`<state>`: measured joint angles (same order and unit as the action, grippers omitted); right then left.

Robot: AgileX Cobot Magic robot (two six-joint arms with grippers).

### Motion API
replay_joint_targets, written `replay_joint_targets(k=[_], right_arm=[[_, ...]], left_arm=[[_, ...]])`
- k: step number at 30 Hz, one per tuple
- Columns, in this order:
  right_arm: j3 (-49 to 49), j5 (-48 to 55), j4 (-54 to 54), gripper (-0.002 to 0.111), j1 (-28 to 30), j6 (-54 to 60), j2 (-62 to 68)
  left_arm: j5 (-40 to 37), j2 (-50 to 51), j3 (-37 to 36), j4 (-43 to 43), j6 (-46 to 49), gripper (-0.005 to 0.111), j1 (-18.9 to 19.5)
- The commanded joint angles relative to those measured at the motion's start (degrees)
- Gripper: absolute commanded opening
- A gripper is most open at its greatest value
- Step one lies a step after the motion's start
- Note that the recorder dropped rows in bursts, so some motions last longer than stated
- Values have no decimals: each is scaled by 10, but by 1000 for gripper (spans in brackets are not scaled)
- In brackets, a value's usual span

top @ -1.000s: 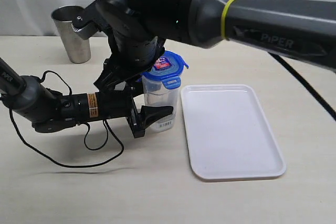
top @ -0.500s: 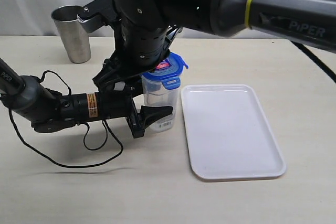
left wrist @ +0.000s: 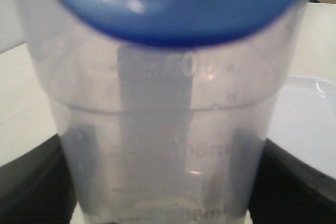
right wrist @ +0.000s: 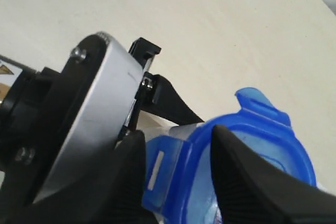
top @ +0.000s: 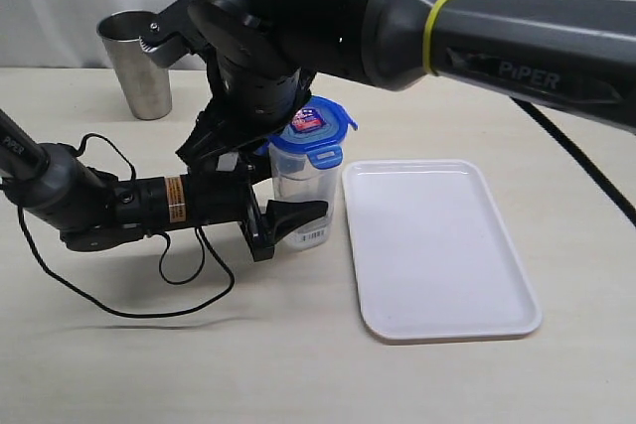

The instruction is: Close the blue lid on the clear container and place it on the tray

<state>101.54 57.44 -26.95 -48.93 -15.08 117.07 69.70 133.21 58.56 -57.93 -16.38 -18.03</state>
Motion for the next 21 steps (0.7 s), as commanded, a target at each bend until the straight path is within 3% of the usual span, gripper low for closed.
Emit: replay_joint_targets(k=[1, 14, 19, 21], right_arm=[[-12, 92, 27, 37, -1, 54, 28], [-13, 125, 18, 37, -5, 62, 61], [-13, 125, -4, 23, -16, 70, 61], [-13, 125, -5, 22, -16, 71, 61]], left_arm=[[3, -1, 2, 2, -3, 0, 1], [3, -1, 2, 3, -3, 0, 1], [3, -1, 2, 3, -3, 0, 1], [3, -1, 2, 4, -3, 0, 1]])
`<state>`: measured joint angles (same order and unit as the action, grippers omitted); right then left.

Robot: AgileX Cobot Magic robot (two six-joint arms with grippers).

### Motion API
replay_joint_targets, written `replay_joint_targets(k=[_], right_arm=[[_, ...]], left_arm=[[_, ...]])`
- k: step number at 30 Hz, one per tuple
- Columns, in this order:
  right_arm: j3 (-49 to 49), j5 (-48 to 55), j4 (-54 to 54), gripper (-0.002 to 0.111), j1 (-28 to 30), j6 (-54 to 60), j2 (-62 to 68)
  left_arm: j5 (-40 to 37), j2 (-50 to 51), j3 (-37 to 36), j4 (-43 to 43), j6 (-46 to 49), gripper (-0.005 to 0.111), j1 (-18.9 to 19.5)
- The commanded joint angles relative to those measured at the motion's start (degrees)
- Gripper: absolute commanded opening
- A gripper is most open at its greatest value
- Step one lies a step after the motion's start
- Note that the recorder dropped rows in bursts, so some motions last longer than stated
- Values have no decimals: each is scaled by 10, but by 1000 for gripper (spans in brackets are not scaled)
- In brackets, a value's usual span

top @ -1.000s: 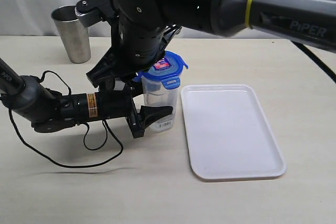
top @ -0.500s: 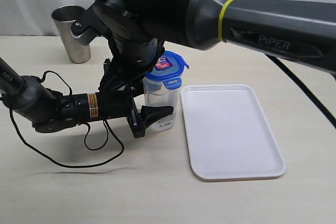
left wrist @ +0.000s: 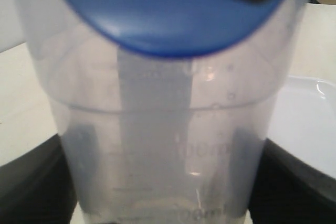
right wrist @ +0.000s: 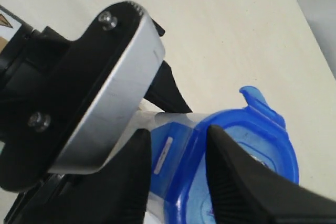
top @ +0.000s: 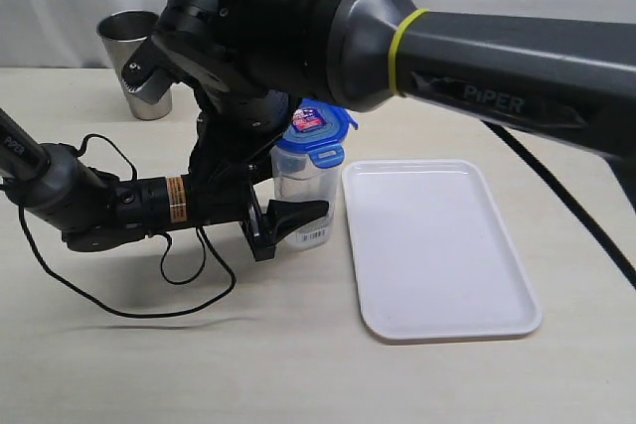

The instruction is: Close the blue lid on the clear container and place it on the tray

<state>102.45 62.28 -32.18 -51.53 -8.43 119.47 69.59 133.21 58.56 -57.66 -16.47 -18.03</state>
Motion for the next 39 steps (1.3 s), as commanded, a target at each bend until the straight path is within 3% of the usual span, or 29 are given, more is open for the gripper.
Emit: replay_joint_targets(k=[1, 11, 24, 26, 31, 39], right_arm=[[-22, 77, 48, 22, 10, 5, 37], [-33, 77, -29, 22, -14, -14, 37], [-67, 9, 23, 22, -11, -12, -1], [-67, 2, 37, 27, -8, -12, -14], [-67, -26, 104, 52, 12, 12, -49], [-66, -78, 120, 53, 23, 56, -97]], left_arm=[[4, -1, 2, 1, -2, 0, 1], [4, -1, 2, 1, -5, 0, 1], [4, -1, 2, 1, -5, 0, 1], [4, -1, 2, 1, -5, 0, 1], [4, -1, 2, -2, -5, 0, 1], [4, -1, 2, -2, -9, 0, 1]])
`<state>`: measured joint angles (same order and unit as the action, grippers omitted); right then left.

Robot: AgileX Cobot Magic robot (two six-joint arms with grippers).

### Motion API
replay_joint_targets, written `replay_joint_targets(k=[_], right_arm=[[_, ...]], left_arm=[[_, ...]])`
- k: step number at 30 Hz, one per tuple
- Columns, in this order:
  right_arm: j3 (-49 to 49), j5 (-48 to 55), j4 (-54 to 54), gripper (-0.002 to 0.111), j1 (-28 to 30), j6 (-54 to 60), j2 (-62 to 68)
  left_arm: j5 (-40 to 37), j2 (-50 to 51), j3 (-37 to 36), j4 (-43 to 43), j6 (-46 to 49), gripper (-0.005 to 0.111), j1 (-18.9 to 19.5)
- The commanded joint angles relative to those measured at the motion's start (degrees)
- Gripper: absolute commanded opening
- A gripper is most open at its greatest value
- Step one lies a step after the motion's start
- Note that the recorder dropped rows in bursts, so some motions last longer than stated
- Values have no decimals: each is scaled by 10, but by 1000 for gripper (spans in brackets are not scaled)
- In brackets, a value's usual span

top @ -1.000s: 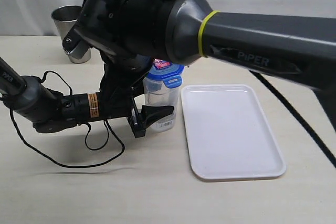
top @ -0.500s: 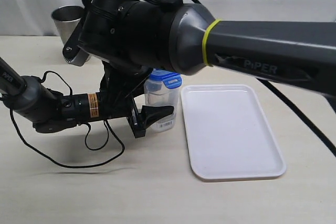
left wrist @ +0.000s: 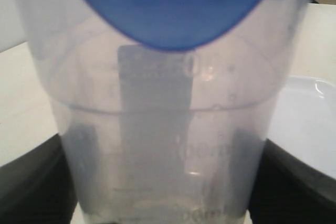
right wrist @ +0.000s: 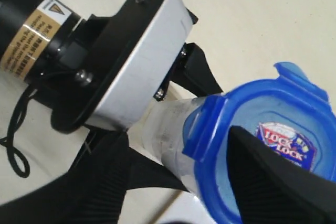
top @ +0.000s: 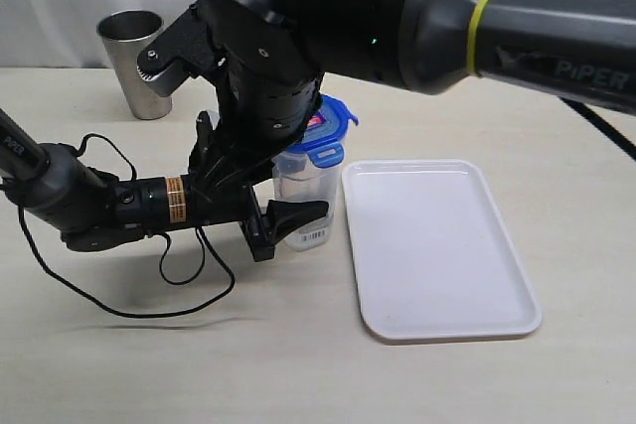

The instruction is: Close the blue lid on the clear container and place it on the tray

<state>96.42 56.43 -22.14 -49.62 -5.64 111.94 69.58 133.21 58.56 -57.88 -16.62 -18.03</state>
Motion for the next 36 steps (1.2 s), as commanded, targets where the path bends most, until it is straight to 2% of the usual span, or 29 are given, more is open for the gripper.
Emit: replay_joint_targets(k=[1, 9, 12, 14, 16, 21, 29, 36], right_arm=[[-6, -25, 22, 53, 4, 38, -29], [-6, -25, 65, 53, 4, 110, -87], [-7, 13, 63, 53, 4, 212, -104], [-11, 50, 61, 48, 4, 297, -108], [-18, 69, 58, 43, 12, 325, -111], [-62, 58, 51, 43, 43, 396, -111], [-101, -27, -7, 42, 48, 385, -111], [-144, -37, -20, 42, 48, 420, -111]], left_arm=[[4, -1, 2, 0, -8, 0, 1], [4, -1, 2, 0, -8, 0, 1], [4, -1, 2, 0, -8, 0, 1], [4, -1, 2, 0, -8, 0, 1], [4, -1, 2, 0, -8, 0, 1], [4, -1, 2, 0, -8, 0, 1], [4, -1, 2, 0, -8, 0, 1], [4, -1, 2, 0, -8, 0, 1]])
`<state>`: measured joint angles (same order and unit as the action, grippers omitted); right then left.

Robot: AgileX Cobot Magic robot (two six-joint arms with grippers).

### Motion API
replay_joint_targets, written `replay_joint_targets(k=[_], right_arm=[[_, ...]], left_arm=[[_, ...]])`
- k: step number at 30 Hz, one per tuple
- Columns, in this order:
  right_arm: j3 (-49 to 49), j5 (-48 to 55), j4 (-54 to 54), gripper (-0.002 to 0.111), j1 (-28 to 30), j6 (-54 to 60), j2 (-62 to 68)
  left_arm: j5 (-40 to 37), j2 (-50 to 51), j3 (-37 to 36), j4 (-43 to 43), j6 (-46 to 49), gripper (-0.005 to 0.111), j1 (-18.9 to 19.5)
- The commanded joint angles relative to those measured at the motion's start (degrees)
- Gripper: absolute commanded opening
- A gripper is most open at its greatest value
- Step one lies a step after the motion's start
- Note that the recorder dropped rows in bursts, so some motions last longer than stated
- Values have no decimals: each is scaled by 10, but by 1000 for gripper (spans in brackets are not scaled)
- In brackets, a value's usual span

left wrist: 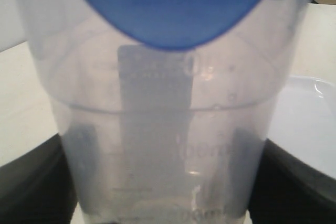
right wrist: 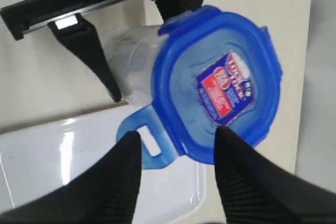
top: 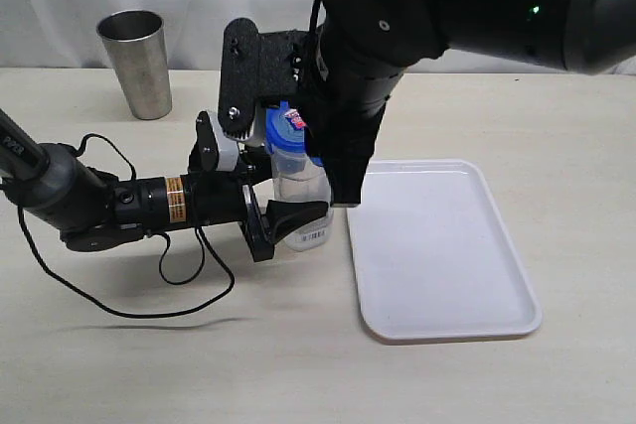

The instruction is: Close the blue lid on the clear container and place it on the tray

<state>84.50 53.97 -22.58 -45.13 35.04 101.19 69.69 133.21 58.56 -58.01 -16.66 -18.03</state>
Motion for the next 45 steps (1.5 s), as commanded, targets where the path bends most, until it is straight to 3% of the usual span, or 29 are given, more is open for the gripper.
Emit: replay_joint_targets(k=[1, 13, 28, 36, 41, 45], right_arm=[[-33, -20, -27, 42, 3, 8, -4], [-55, -89, -38, 37, 3, -27, 0], [-57, -72, -38, 37, 3, 12, 54], [-118, -150, -39, 36, 3, -24, 60], [-145, -189, -48, 26, 5, -54, 60], [-153, -197, -63, 26, 5, -83, 60]], left_arm=[[3, -1, 2, 2, -7, 0, 1], [3, -1, 2, 2, -7, 0, 1], [3, -1, 2, -3, -11, 0, 1], [3, -1, 2, -13, -12, 0, 1], [3, -1, 2, -15, -13, 0, 1], [3, -1, 2, -17, -14, 0, 1]])
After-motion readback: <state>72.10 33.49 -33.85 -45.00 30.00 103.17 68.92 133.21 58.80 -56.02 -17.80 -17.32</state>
